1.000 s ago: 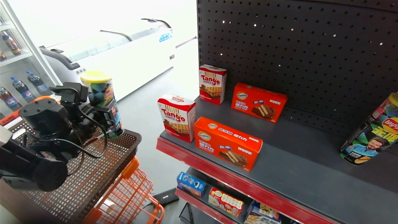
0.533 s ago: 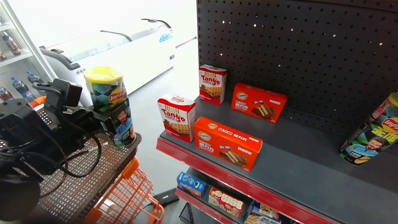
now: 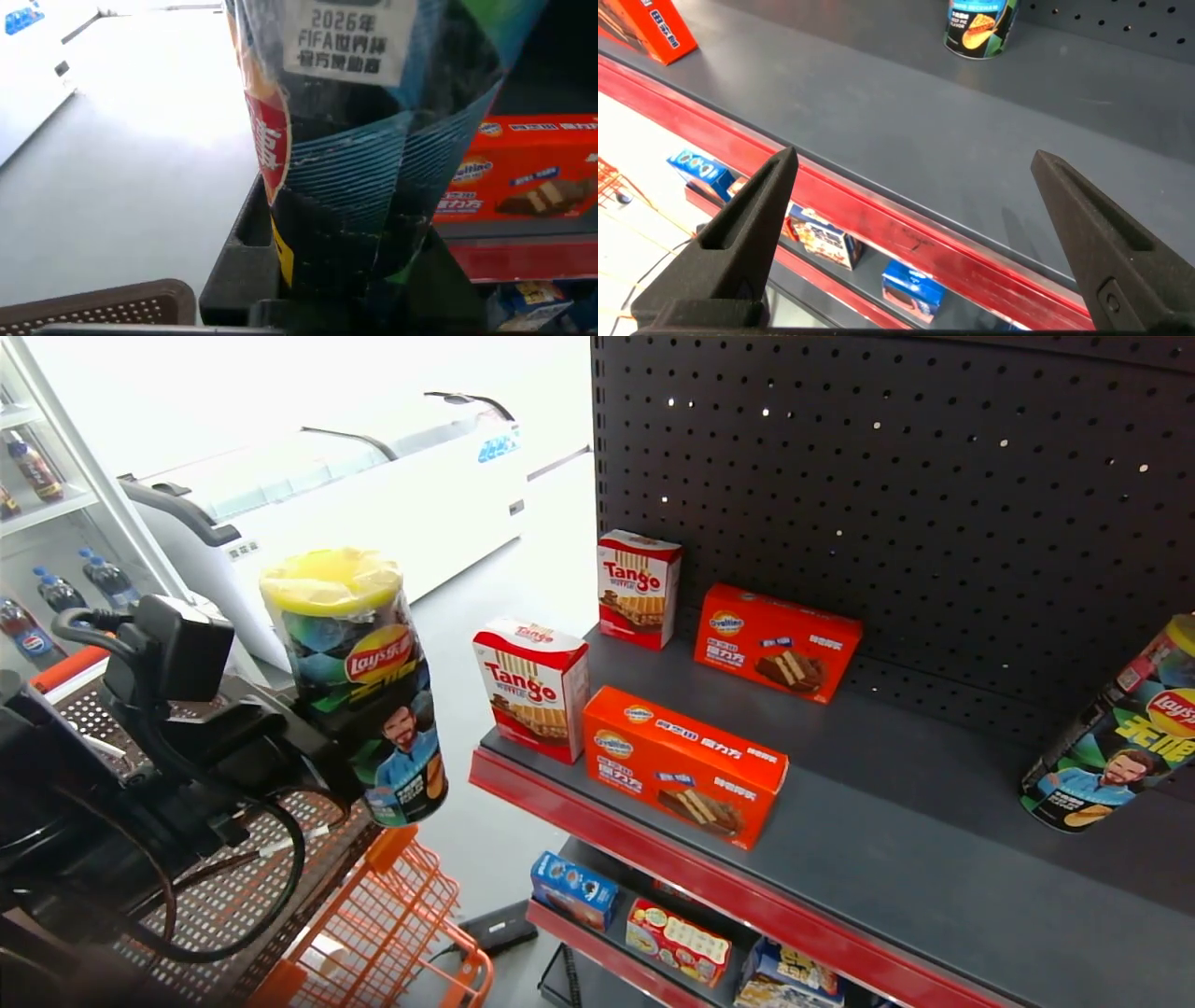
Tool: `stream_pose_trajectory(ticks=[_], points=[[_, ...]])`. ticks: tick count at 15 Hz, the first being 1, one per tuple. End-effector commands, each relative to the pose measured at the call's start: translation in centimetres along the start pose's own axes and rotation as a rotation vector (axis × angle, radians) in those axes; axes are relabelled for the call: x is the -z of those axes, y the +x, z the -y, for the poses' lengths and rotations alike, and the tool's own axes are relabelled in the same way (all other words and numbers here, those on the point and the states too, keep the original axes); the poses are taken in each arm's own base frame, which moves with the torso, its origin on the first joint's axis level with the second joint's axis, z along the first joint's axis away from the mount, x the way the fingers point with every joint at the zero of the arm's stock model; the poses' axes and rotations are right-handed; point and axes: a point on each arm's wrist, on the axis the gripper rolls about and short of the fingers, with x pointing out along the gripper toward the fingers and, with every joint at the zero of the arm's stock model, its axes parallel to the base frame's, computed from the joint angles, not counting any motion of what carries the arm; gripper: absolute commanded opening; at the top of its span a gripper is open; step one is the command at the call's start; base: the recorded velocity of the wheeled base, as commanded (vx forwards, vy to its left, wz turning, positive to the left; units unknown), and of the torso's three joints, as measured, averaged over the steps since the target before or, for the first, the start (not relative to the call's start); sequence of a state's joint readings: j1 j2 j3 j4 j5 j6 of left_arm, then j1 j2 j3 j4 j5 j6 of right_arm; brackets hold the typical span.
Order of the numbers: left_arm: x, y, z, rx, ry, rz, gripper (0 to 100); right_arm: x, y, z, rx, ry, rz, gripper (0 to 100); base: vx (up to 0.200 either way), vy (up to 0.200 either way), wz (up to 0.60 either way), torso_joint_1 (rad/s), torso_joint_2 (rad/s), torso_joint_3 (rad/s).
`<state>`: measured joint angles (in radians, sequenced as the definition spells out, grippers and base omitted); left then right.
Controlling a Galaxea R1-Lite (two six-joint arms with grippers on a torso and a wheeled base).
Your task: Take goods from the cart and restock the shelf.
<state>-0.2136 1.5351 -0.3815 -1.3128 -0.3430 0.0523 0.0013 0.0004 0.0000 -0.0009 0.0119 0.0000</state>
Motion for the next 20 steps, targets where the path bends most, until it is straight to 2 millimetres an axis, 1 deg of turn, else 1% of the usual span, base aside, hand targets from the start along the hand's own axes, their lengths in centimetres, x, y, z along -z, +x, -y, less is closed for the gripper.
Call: stream_pose_trajectory(ticks=[1,2,4,7,8,12,15,18,20], points=[[-0.3,-0.5,0.6,0.015,-0.003,0.002,0,0.0,0.0,0.0,-0.001,0.0,-0.002,100,0.0,0.0,0.0,0.0,0.0,0.0],[-0.2,-0.6,0.6,0.019,-0.007,-0.005,0,0.0,0.0,0.0,-0.001,0.0,-0.002,100,0.0,0.0,0.0,0.0,0.0,0.0],[-0.4,-0.5,2.2,0.09,-0.061,0.002,0,0.0,0.0,0.0,-0.001,0.0,-0.002,100,0.0,0.0,0.0,0.0,0.0,0.0],[-0.7,-0.1,3.0,0.132,-0.086,0.013,0,0.0,0.0,0.0,-0.001,0.0,0.0,100,0.0,0.0,0.0,0.0,0.0,0.0],[-0.9,0.0,4.0,0.175,-0.101,0.001,0,0.0,0.0,0.0,-0.001,0.0,-0.002,100,0.0,0.0,0.0,0.0,0.0,0.0],[-1.0,-0.2,6.0,0.267,-0.124,-0.04,0,0.0,0.0,0.0,-0.001,0.0,0.0,100,0.0,0.0,0.0,0.0,0.0,0.0],[-1.6,-0.6,7.1,0.318,-0.142,-0.022,0,0.0,0.0,0.0,-0.001,0.0,-0.002,100,0.0,0.0,0.0,0.0,0.0,0.0],[-1.5,-0.8,7.7,0.38,-0.149,-0.023,0,0.0,0.0,0.0,-0.001,-0.002,-0.002,100,0.0,0.0,0.0,0.0,0.0,0.0],[-0.9,-1.3,8.2,0.443,-0.153,-0.041,0,0.0,0.0,0.0,-0.001,-0.002,-0.002,100,0.0,0.0,0.0,0.0,0.0,0.0]])
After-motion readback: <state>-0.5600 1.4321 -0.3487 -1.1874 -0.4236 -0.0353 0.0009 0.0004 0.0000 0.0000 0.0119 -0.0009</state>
